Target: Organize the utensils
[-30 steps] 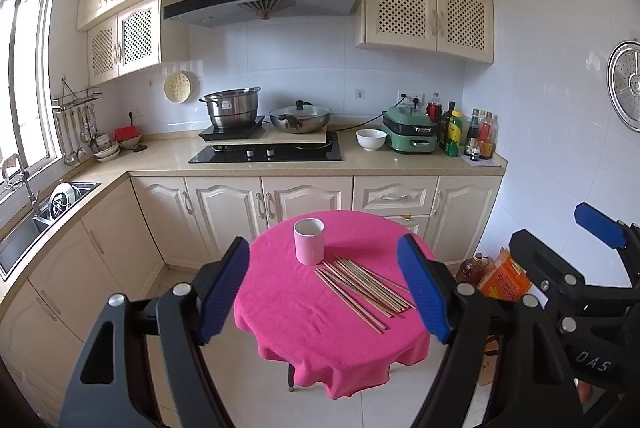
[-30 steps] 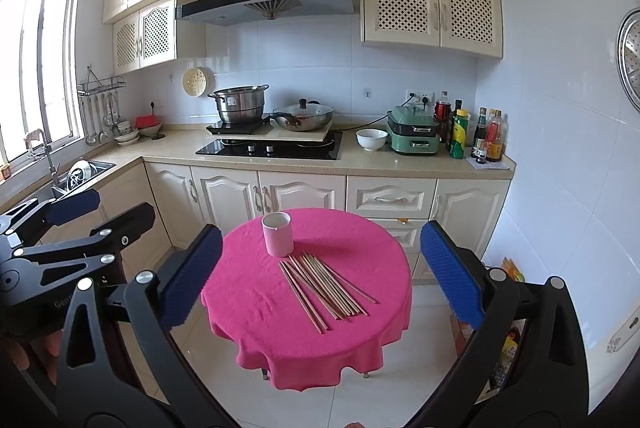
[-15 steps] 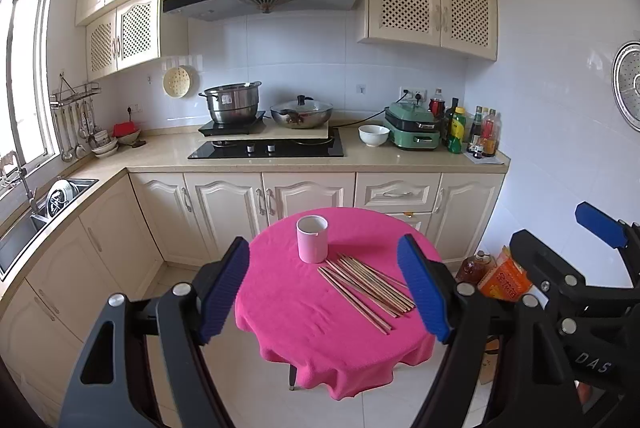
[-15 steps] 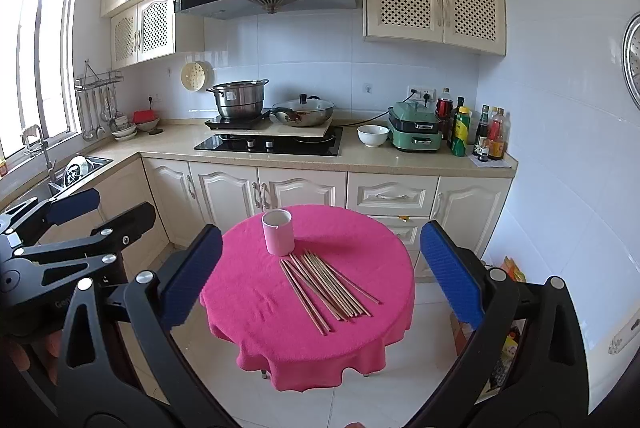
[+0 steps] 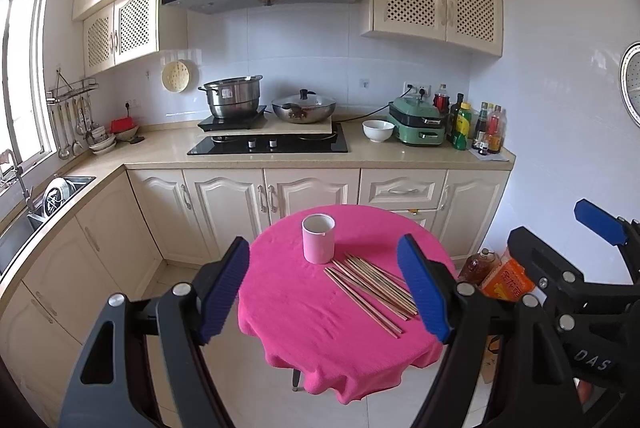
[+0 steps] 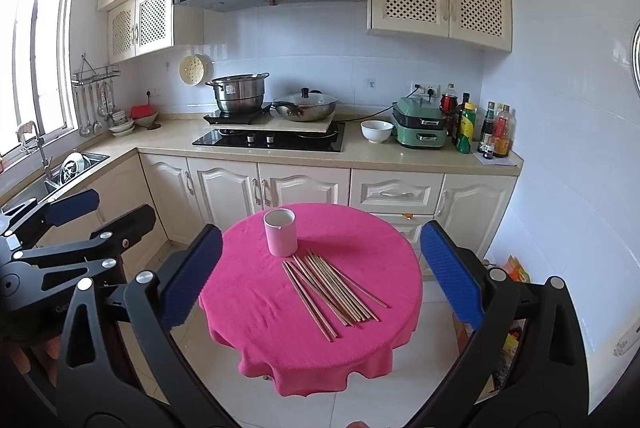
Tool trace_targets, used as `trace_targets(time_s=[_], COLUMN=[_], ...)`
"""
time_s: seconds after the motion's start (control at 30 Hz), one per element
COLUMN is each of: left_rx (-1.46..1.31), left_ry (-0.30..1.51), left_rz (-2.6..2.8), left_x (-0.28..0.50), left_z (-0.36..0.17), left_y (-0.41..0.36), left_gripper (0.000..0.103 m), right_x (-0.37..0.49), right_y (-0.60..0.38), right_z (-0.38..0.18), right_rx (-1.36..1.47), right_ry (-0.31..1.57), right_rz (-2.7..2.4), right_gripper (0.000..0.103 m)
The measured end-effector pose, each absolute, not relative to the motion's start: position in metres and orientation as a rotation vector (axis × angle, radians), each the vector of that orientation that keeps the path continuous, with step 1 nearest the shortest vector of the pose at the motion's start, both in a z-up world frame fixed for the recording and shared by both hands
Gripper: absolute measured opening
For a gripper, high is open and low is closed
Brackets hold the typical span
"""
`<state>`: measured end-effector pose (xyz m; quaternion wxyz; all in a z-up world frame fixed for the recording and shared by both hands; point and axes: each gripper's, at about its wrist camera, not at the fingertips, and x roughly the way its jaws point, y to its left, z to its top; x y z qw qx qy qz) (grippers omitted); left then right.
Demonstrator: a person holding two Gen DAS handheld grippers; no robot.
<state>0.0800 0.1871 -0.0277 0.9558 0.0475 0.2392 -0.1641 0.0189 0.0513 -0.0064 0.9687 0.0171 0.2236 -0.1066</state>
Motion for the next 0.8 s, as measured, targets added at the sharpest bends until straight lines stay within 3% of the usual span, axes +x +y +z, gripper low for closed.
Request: trace_targets(time_s=[0.4, 0.8], left_rx=[0.076, 0.090], left_ry=[0.536, 0.674], left_rz=[-0.300, -0.227], left_x=[0.132, 0.234], left_z=[-0.043, -0.091], left_y=[0.180, 0.133], left_gripper=[0.075, 0.075], right_x=[0.065, 0.169], right_y=[0.041, -0.017], right_z=[-0.026, -0.074], right_rx=[0.011, 0.019], right_ry=[0.488, 0.614], right_rz=[-0.195, -0.093], right_gripper=[0.097, 0.097])
